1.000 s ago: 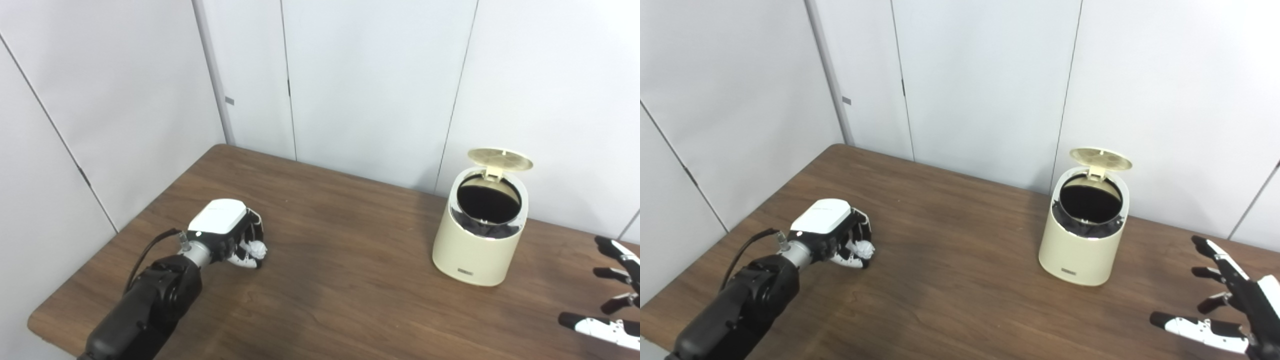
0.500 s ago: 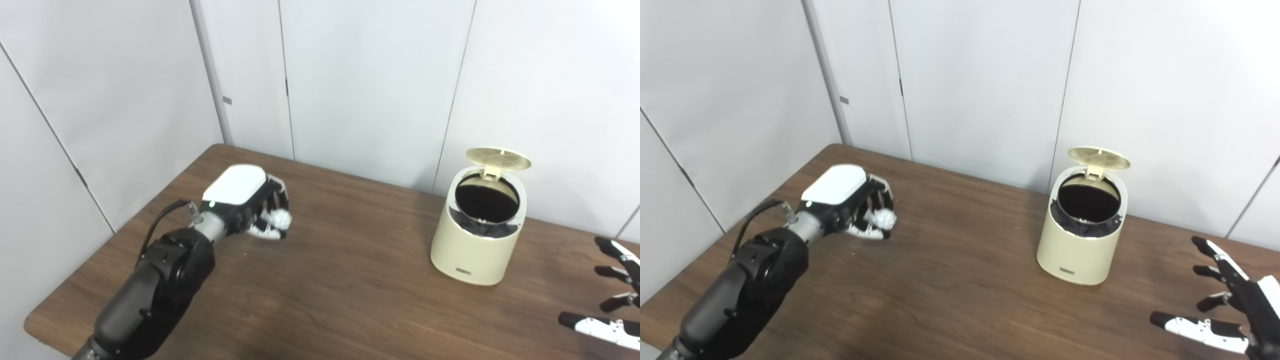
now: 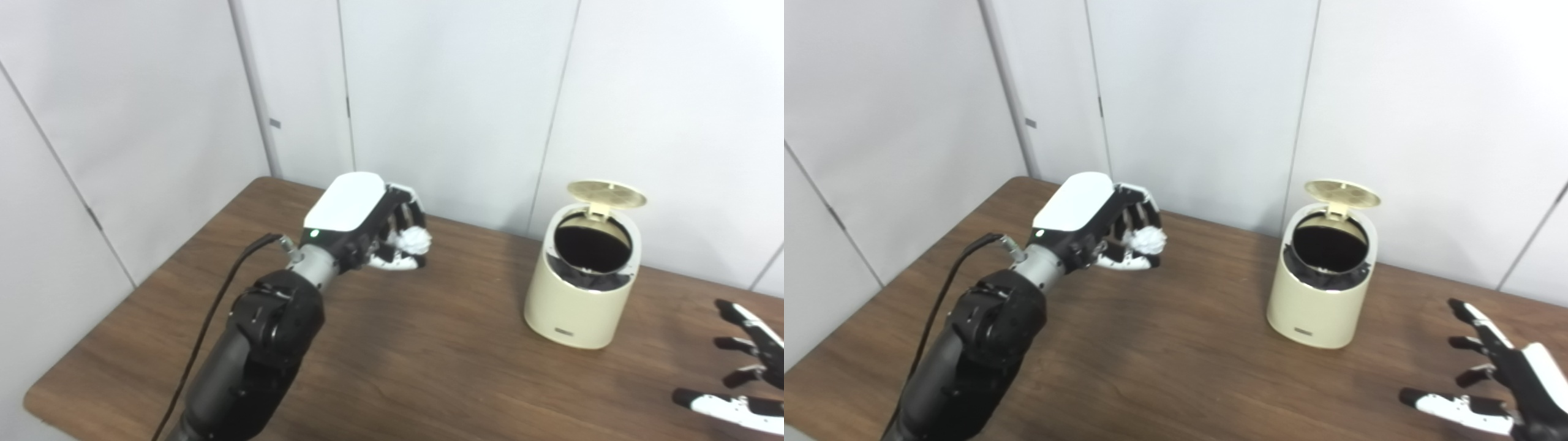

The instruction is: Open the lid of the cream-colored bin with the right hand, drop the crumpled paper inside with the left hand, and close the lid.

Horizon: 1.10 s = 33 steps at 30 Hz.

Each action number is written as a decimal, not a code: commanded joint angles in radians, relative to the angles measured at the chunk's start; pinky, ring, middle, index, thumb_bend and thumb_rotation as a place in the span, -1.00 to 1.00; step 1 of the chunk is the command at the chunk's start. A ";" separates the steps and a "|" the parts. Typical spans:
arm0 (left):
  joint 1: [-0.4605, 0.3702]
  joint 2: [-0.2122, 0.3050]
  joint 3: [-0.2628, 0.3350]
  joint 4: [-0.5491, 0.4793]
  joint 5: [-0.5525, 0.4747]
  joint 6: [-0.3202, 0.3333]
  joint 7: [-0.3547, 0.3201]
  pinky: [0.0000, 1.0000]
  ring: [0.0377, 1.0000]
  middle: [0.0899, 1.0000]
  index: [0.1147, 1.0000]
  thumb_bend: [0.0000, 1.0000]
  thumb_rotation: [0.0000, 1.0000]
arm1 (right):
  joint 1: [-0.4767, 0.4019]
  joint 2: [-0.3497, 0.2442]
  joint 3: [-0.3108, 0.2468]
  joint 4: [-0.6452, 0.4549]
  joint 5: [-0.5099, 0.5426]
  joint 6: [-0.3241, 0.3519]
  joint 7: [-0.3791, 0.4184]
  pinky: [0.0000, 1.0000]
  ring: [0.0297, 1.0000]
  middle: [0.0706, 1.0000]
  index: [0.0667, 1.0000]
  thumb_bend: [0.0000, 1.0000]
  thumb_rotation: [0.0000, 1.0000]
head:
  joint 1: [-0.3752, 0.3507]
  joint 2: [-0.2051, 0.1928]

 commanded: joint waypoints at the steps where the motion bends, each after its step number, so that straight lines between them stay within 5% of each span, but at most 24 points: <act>1: -0.055 -0.011 -0.005 0.005 0.002 -0.037 0.036 -0.40 -0.34 -0.18 -0.04 -0.01 -1.00 | -0.042 0.003 -0.001 -0.023 -0.008 -0.034 -0.025 0.21 0.64 0.85 0.85 0.52 -0.44 | -0.021 0.000; 6: -0.098 -0.070 -0.024 0.059 -0.006 -0.063 0.070 -0.34 -0.30 -0.13 -0.09 0.00 -1.00 | -0.049 0.021 0.005 -0.010 0.001 -0.040 -0.023 0.32 0.69 0.86 0.84 0.54 -0.57 | -0.103 -0.011; 16: -0.110 -0.168 -0.023 0.142 -0.068 -0.106 0.161 -0.33 -0.28 -0.16 -0.07 0.00 -1.00 | -0.053 0.053 0.023 0.026 -0.011 -0.061 -0.041 0.18 0.62 0.83 0.80 0.60 -0.51 | -0.259 -0.056; 33: -0.148 -0.283 -0.083 0.326 -0.127 -0.217 0.341 -0.37 -0.31 -0.17 -0.03 -0.01 -1.00 | -0.026 0.064 0.045 0.070 -0.046 -0.119 -0.077 0.33 0.65 0.82 0.83 0.58 -0.38 | -0.338 -0.113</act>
